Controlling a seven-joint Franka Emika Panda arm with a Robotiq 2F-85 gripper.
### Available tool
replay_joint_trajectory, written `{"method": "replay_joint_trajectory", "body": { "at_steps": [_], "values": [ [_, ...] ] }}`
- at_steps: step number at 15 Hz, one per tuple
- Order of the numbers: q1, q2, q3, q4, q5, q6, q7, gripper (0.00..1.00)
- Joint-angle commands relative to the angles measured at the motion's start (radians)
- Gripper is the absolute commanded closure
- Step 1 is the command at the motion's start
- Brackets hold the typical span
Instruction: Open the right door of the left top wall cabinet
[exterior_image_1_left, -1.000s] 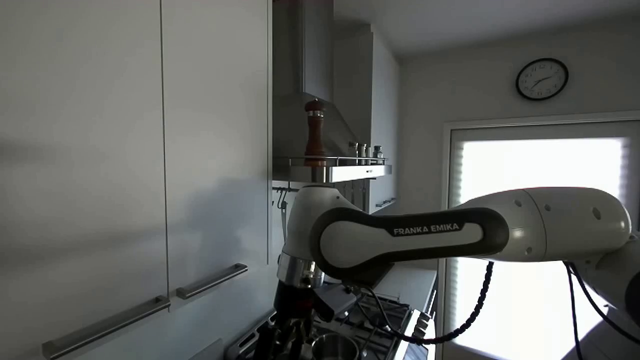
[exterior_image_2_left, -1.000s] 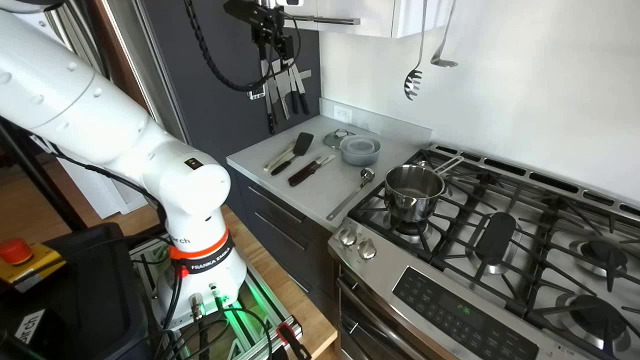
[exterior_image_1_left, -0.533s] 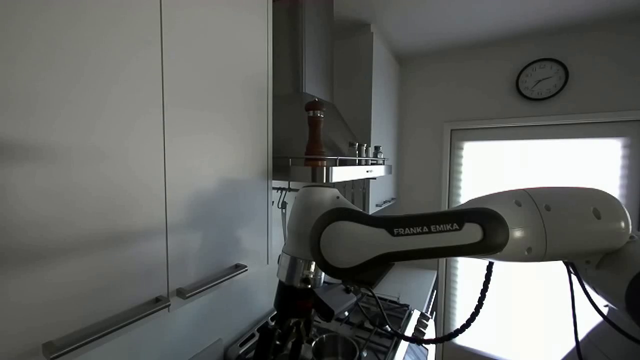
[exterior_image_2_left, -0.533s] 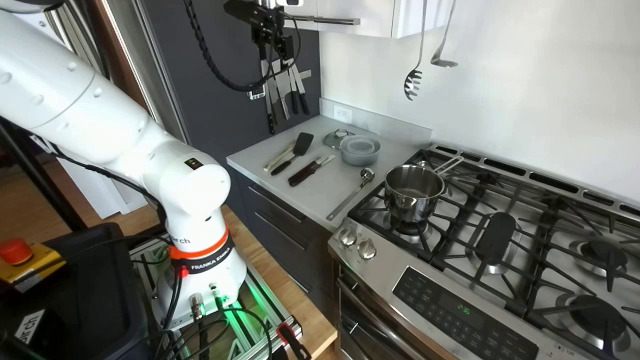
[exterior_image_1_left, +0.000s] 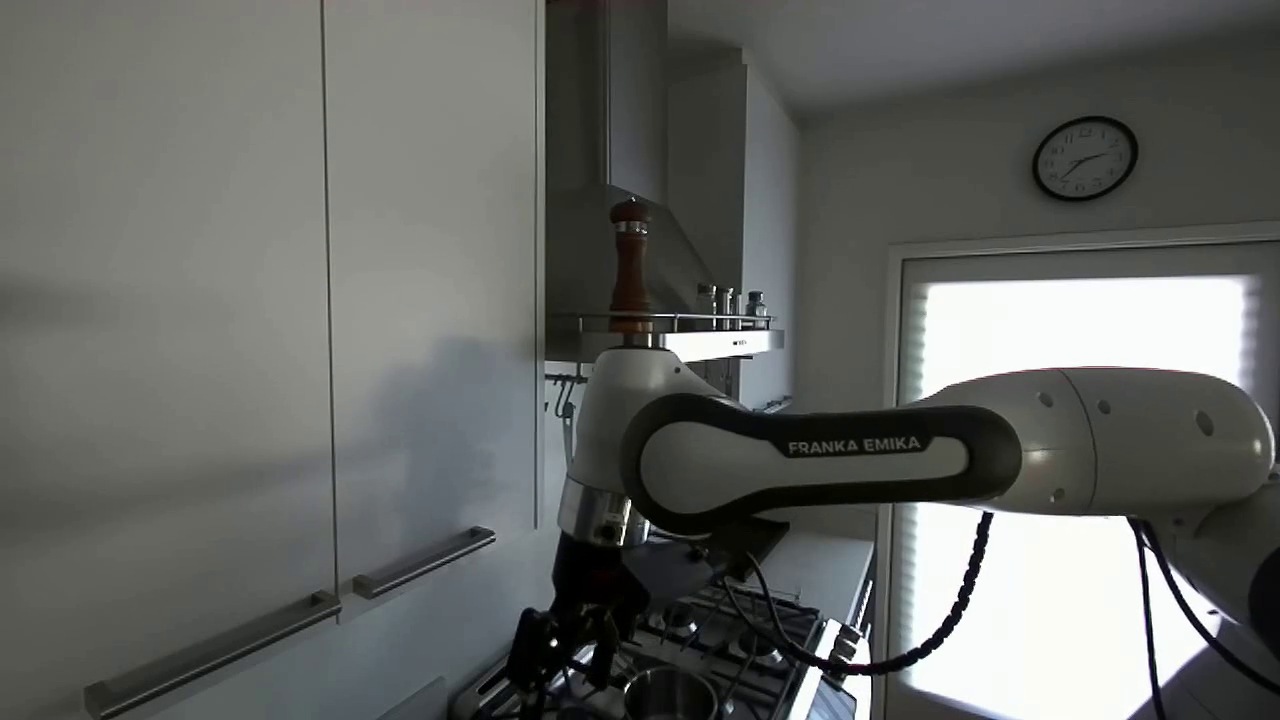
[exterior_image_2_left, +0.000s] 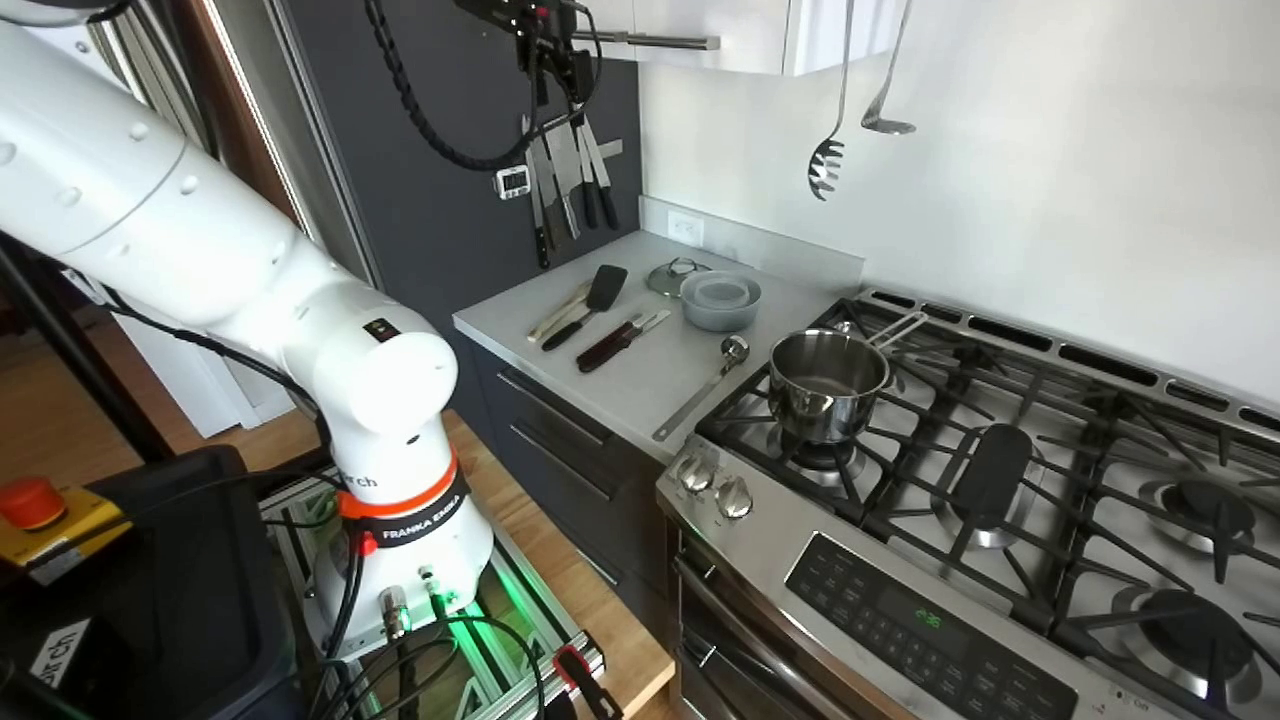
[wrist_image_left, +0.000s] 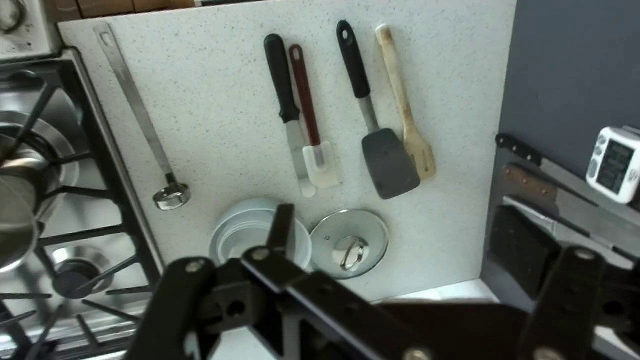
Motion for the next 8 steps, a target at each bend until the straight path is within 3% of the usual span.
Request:
{"method": "replay_joint_trajectory", "body": {
  "at_steps": [1,5,6,8],
  "values": [
    [-0.071,0.035,0.054,0.106,-0.06,-0.058,0.198,0.0],
    [-0.111,0.084,0.098,0.192,-0.086,-0.029,0.39,0.0],
    [-0.084,0.046,0.067,0.143,-0.068,-0.021,0.309,0.0],
    [-0.083,0.057,0.069,0.158,-0.069,-0.021,0.319,0.0]
  ]
}}
